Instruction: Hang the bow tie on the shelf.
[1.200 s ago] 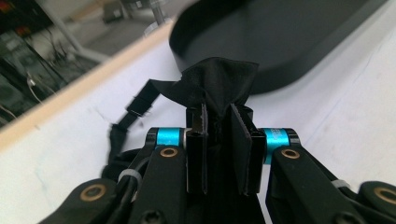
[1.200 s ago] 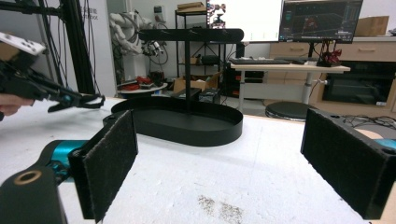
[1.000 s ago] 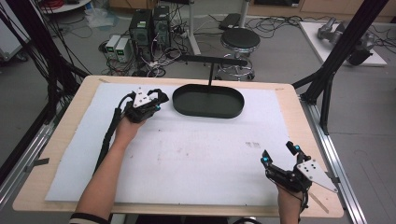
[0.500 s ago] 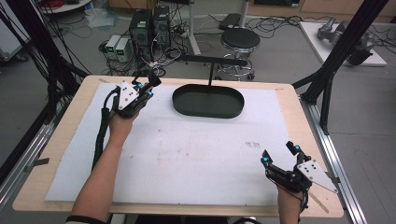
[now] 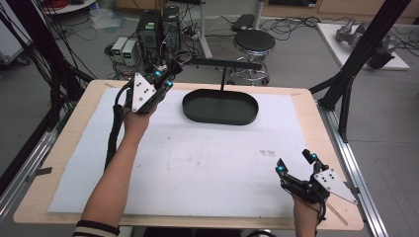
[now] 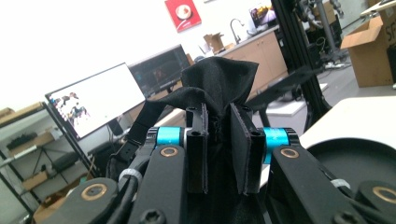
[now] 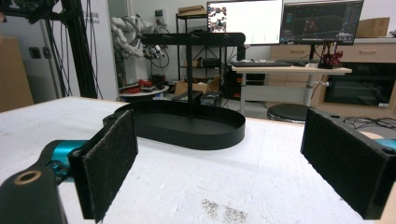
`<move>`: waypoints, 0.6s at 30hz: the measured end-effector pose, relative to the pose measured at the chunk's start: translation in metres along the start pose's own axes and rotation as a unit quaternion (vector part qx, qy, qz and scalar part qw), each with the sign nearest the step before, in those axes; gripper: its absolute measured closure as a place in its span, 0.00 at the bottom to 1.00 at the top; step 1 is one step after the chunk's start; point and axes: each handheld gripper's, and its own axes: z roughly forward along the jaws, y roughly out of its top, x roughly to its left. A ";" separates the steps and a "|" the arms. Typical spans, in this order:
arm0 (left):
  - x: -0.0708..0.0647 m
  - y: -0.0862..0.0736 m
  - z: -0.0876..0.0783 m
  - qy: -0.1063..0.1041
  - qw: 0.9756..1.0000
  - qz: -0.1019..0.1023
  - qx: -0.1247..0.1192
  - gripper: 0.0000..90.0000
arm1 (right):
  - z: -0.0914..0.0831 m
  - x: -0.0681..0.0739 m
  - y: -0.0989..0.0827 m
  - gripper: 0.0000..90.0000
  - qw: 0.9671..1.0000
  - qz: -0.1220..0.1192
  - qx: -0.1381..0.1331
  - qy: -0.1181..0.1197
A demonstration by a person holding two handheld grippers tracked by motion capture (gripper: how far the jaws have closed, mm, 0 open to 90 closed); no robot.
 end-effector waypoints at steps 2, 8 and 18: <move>-0.004 0.004 0.006 -0.006 1.000 0.004 -0.005 0.86 | 0.000 -0.001 0.000 0.11 1.000 -0.003 -0.002 0.001; -0.015 0.009 0.025 -0.028 0.999 0.014 -0.007 0.85 | 0.000 -0.001 0.000 0.11 1.000 0.004 -0.003 0.001; -0.036 0.005 0.066 -0.038 0.998 0.044 0.010 0.86 | -0.002 -0.006 0.000 0.11 1.000 0.014 -0.010 -0.001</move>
